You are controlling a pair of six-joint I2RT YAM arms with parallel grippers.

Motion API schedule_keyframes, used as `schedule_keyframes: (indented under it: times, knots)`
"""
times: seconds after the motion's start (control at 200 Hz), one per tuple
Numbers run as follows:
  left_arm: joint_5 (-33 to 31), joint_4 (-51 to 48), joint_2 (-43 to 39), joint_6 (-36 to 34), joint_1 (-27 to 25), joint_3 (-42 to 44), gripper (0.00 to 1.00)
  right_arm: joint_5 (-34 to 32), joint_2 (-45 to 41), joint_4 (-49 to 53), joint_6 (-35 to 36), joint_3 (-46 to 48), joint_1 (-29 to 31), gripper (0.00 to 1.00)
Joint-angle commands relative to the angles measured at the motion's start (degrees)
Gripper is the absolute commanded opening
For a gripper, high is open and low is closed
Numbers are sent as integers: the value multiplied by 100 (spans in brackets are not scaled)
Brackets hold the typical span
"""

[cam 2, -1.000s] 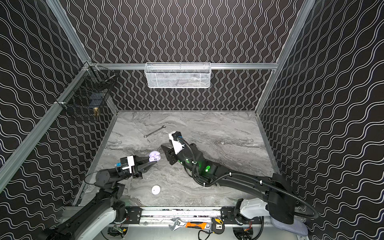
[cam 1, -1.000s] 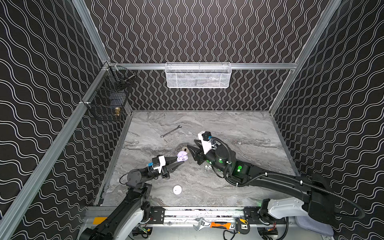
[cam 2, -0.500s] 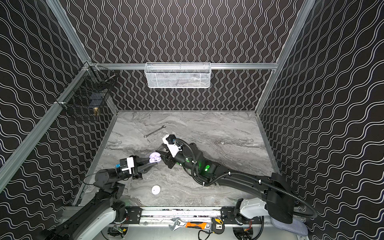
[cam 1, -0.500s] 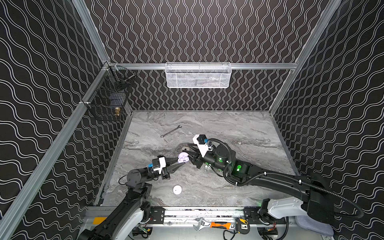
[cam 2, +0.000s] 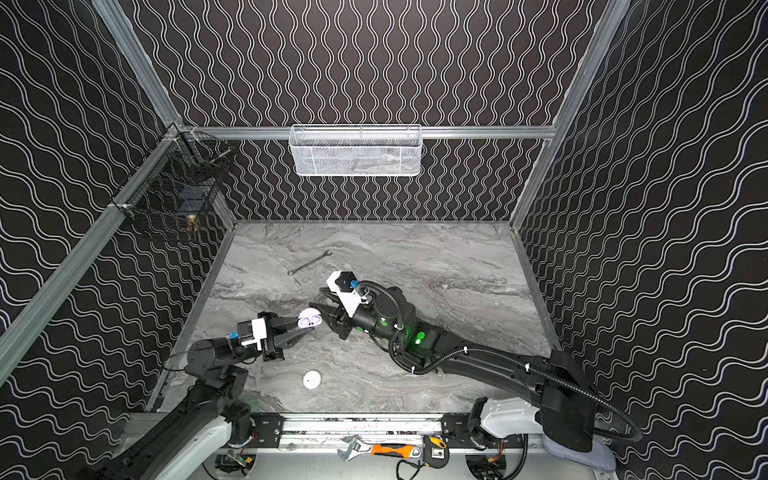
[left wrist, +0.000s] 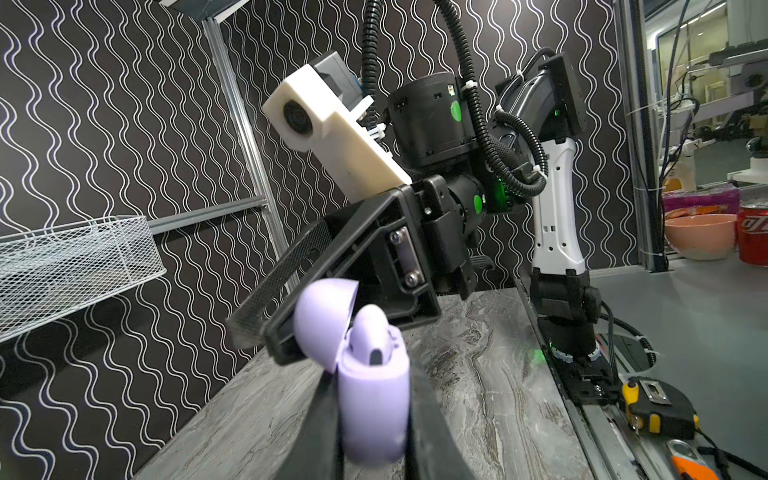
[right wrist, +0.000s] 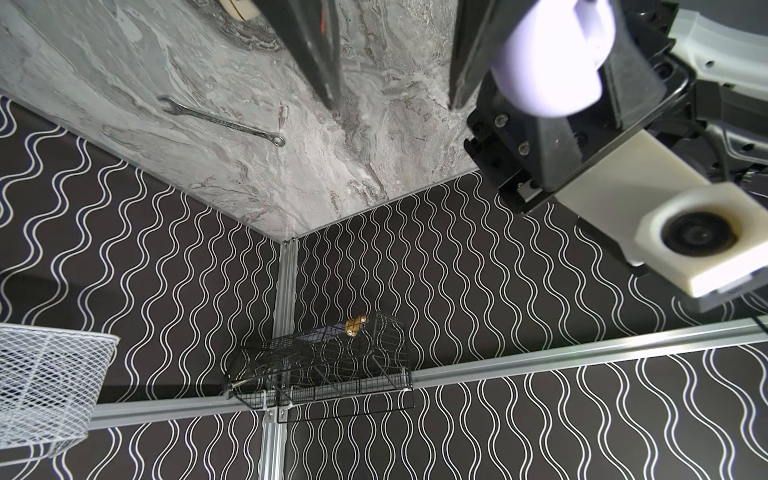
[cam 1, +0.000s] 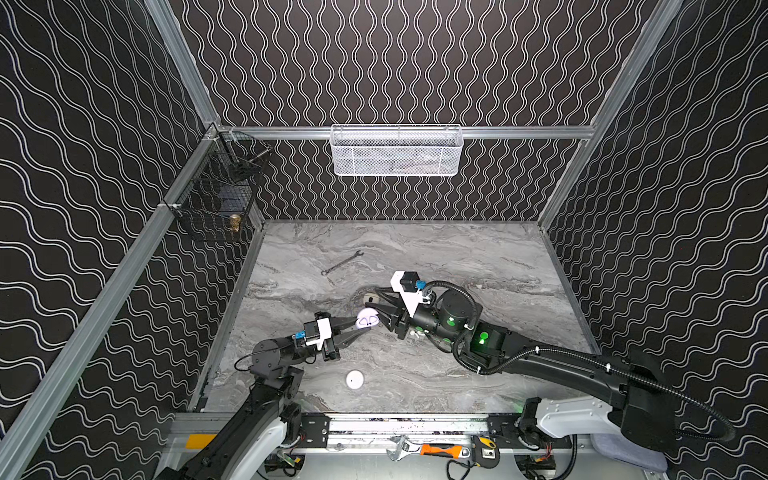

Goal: Insert the wireless bluetooth earbuds into the charging case
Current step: 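Push the lilac case lid shut with the right gripper, then set the lilac case down with left gripper while right moves to white case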

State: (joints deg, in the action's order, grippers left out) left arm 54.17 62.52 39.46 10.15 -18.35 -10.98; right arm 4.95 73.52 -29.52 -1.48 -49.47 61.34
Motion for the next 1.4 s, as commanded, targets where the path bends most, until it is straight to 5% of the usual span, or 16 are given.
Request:
schedule_keyframes:
  times: [0.0, 0.325, 0.515, 0.676, 0.856, 1.396]
  knots:
    - [-459, -676, -28, -170, 16, -44, 0, 577, -181, -609, 24, 168, 51, 45]
    - [-611, -833, -35, -232, 18, -62, 0, 449, -491, -950, 84, 595, 45, 45]
    - [-2432, -2516, 233, 184, 32, -543, 0, -621, -824, -796, -20, 915, 46, 45]
    - [-2969, -2903, 536, 856, 125, -749, 0, -1066, -1146, -656, -187, 1355, 52, 46]
    - [-3910, -4654, 730, 1376, 139, -1344, 0, -1182, -1375, -483, -649, 1839, 45, 46]
    - [-3488, -3755, 3360, 1454, 160, -1373, 0, -1696, -1093, 273, -1214, 2231, 114, 45]
